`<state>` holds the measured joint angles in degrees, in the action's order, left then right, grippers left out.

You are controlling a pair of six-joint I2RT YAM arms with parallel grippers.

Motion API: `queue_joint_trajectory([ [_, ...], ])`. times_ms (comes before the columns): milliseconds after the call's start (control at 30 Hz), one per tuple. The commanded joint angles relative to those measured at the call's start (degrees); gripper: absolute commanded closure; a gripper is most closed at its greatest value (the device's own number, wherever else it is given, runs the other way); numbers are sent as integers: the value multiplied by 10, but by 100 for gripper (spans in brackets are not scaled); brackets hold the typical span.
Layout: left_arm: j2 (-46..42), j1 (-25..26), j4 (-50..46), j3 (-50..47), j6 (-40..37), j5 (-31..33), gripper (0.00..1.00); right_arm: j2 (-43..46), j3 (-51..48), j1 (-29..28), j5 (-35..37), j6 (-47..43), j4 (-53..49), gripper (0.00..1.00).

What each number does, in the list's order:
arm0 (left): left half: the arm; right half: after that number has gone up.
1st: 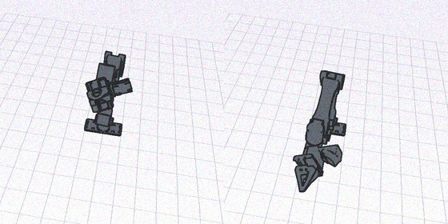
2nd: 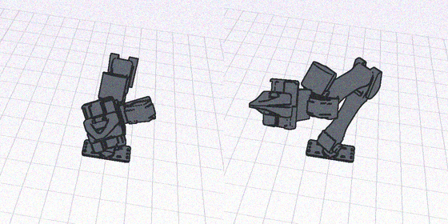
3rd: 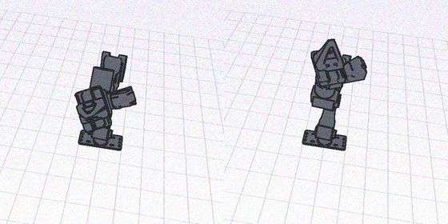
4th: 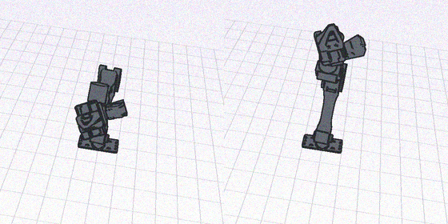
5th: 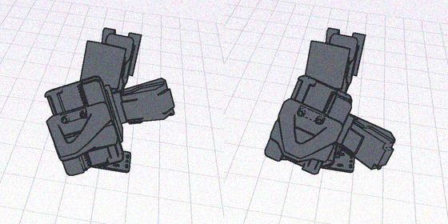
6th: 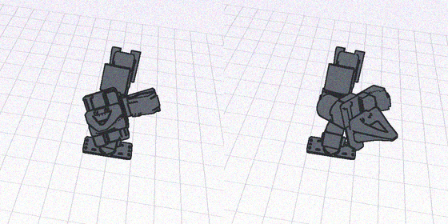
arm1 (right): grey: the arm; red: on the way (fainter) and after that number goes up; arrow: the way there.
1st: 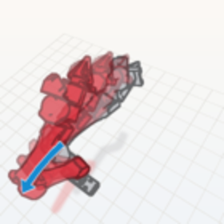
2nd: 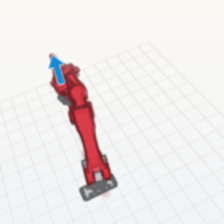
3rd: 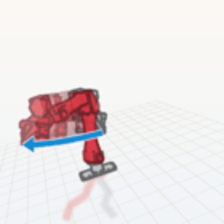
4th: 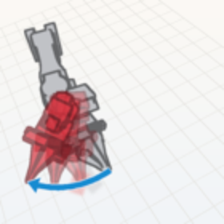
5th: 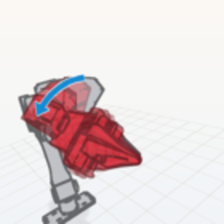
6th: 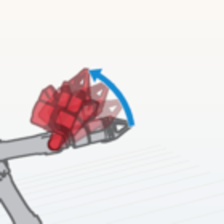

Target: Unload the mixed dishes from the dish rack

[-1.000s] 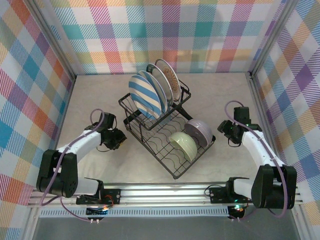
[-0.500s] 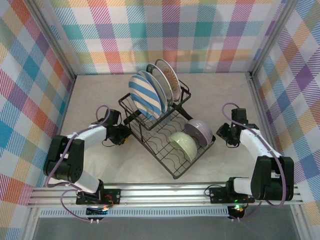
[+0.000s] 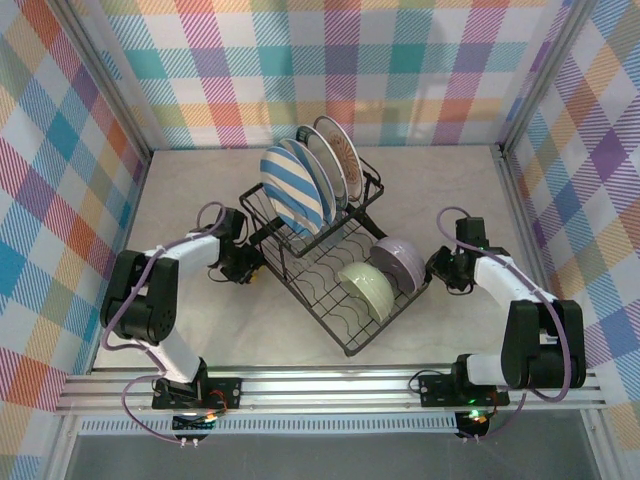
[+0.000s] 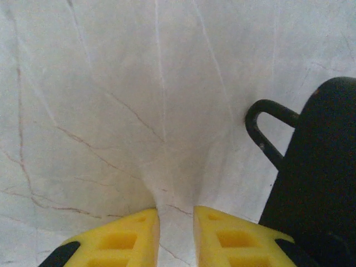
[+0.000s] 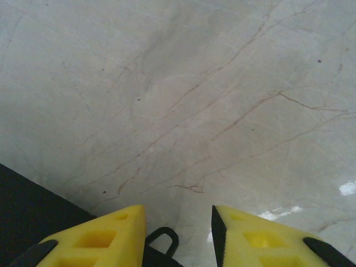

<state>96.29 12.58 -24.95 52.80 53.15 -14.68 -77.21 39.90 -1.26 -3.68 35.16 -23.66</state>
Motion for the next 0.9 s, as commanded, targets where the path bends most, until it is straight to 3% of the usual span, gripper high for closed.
queue_joint_trajectory([
  [0,57,12,126,66,-1,-21,77,-7,-7,-25,-21,12,-9,62],
  [400,140,-10,102,181,-11,-31,76,15,-34,-52,-23,45,-5,62],
  [867,238,-30,55,319,-37,-59,76,-23,-1,-51,-18,47,-28,59],
])
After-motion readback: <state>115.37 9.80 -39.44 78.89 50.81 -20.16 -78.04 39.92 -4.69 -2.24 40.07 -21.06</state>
